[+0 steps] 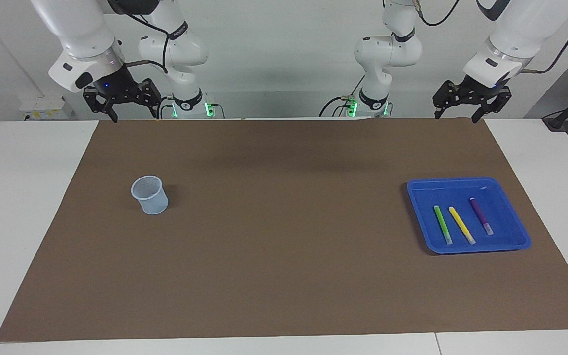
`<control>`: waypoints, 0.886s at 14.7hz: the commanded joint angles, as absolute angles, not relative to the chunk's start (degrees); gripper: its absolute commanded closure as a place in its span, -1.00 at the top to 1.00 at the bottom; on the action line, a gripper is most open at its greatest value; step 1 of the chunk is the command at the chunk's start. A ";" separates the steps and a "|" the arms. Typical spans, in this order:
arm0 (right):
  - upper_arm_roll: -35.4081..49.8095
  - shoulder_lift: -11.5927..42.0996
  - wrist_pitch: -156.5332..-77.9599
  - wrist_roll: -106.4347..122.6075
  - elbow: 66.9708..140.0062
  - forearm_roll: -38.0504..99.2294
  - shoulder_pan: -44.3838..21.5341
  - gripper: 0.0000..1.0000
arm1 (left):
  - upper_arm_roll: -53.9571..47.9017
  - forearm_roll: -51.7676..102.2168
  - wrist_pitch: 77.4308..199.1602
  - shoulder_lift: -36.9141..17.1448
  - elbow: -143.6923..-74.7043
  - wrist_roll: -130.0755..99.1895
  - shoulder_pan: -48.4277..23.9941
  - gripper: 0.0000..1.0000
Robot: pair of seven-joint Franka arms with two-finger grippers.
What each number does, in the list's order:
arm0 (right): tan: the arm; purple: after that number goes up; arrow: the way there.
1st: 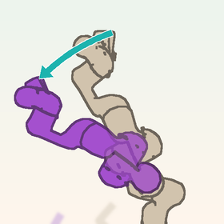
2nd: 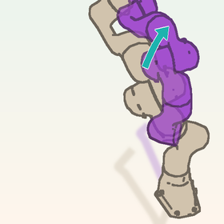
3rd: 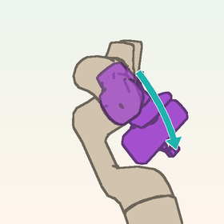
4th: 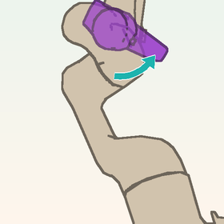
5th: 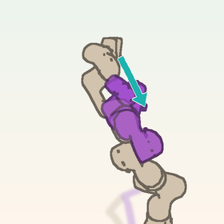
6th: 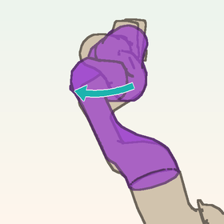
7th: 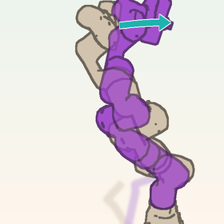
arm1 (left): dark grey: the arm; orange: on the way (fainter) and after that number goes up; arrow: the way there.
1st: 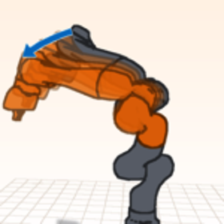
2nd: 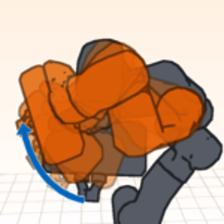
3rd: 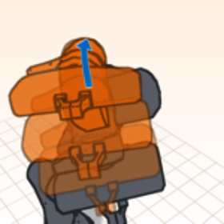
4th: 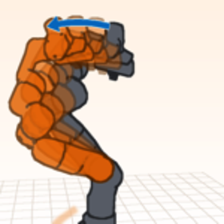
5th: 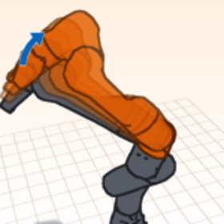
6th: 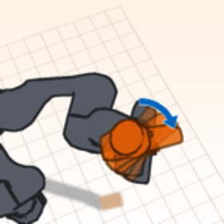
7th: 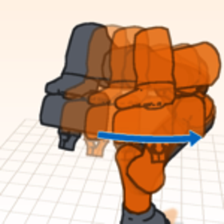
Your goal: Right arm passes pens to left for tray arrangement
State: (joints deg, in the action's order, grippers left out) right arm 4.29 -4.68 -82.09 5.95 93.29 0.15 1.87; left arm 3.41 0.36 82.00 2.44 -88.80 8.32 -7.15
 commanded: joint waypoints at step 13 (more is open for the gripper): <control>3.69 -4.92 -81.39 5.36 92.90 -0.62 1.85 1.00 | 4.39 -0.97 81.47 2.55 -87.89 7.73 -8.53 1.00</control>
